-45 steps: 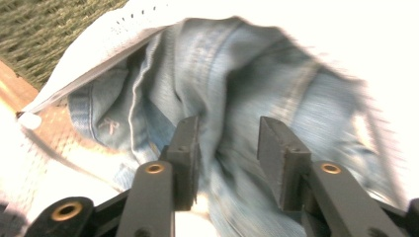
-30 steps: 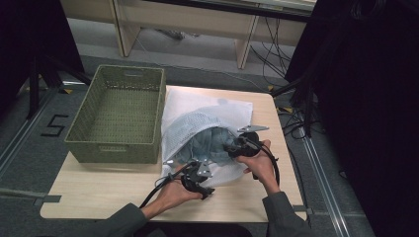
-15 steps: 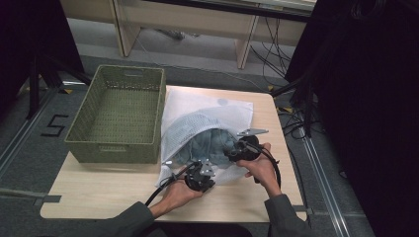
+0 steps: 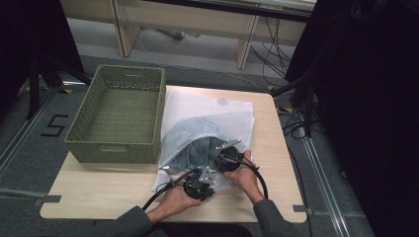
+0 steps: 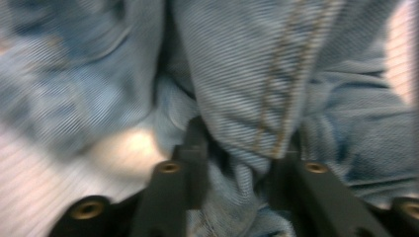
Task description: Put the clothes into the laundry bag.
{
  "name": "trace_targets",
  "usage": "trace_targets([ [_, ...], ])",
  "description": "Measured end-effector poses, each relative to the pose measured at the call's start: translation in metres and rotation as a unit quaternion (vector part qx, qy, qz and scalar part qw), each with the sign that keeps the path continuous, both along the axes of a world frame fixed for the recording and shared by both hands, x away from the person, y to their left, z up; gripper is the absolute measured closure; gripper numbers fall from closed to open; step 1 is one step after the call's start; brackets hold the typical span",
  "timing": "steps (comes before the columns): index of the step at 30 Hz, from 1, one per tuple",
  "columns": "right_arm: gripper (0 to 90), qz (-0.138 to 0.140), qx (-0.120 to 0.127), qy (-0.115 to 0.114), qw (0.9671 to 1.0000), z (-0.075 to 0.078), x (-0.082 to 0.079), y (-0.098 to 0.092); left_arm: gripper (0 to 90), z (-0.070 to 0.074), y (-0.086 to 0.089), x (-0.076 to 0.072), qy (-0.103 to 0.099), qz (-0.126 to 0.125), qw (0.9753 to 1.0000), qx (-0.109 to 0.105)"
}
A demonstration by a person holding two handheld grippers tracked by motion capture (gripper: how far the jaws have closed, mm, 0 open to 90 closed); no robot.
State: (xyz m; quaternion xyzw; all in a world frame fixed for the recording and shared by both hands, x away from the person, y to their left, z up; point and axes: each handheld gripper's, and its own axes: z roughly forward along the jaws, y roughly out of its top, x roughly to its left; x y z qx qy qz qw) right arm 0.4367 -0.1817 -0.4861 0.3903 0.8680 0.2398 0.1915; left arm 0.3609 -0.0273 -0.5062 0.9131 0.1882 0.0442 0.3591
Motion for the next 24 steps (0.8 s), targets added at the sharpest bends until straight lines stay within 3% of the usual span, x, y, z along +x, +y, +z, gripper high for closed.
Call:
trace_targets([
  [1,74.0,-0.006,-0.006,-0.011,0.9999,-0.001,0.003,0.002,89.0,-0.001,-0.001,-0.001,0.004,0.005,1.0000,-0.006],
  [2,74.7,-0.017,-0.009,-0.018,0.9997,-0.001,0.007,0.004,89.0,0.000,0.000,-0.001,0.002,0.000,1.0000,0.002],
  [3,75.1,-0.030,-0.006,-0.031,0.9991,-0.002,0.012,0.006,89.0,-0.002,-0.001,-0.003,0.003,0.012,0.9998,-0.016],
  [5,75.2,-0.054,0.004,-0.043,0.9976,-0.002,0.025,0.006,89.0,0.000,0.001,-0.001,0.003,-0.001,1.0000,0.002],
  [7,75.0,-0.074,0.007,-0.055,0.9957,-0.001,0.035,0.005,89.0,0.000,0.001,-0.001,0.002,-0.001,1.0000,0.001],
  [9,74.3,-0.075,0.004,-0.072,0.9946,-0.004,0.048,0.000,89.0,0.000,0.001,0.000,0.000,-0.006,1.0000,0.007],
  [10,73.4,-0.085,0.009,-0.070,0.9939,-0.006,0.051,-0.002,89.0,0.000,0.001,0.000,0.001,-0.004,1.0000,0.005],
  [13,66.3,-0.079,0.022,-0.056,0.9951,-0.006,0.052,-0.005,89.0,0.000,0.001,0.000,0.003,-0.003,1.0000,0.006],
  [14,61.7,-0.093,0.036,-0.036,0.9944,-0.002,0.049,-0.006,89.0,0.001,0.001,0.000,0.002,-0.004,1.0000,0.007],
  [16,55.8,-0.095,0.071,-0.016,0.9928,0.008,0.045,-0.011,88.8,-0.001,-0.001,-0.002,0.009,0.011,0.9998,-0.010],
  [19,56.2,-0.066,0.094,-0.011,0.9933,0.025,0.034,-0.022,88.8,-0.001,-0.002,-0.002,0.010,0.013,0.9998,-0.012],
  [21,59.0,-0.050,0.097,-0.008,0.9940,0.035,0.027,-0.028,88.5,0.001,0.000,0.000,0.004,-0.001,1.0000,0.004],
  [23,61.8,-0.036,0.086,-0.014,0.9956,0.034,0.025,-0.036,88.4,0.000,-0.001,-0.002,0.007,0.004,1.0000,0.005],
  [24,62.5,-0.039,0.080,-0.003,0.9960,0.031,0.024,-0.037,88.4,0.001,-0.001,-0.001,-0.001,-0.004,1.0000,0.007],
])
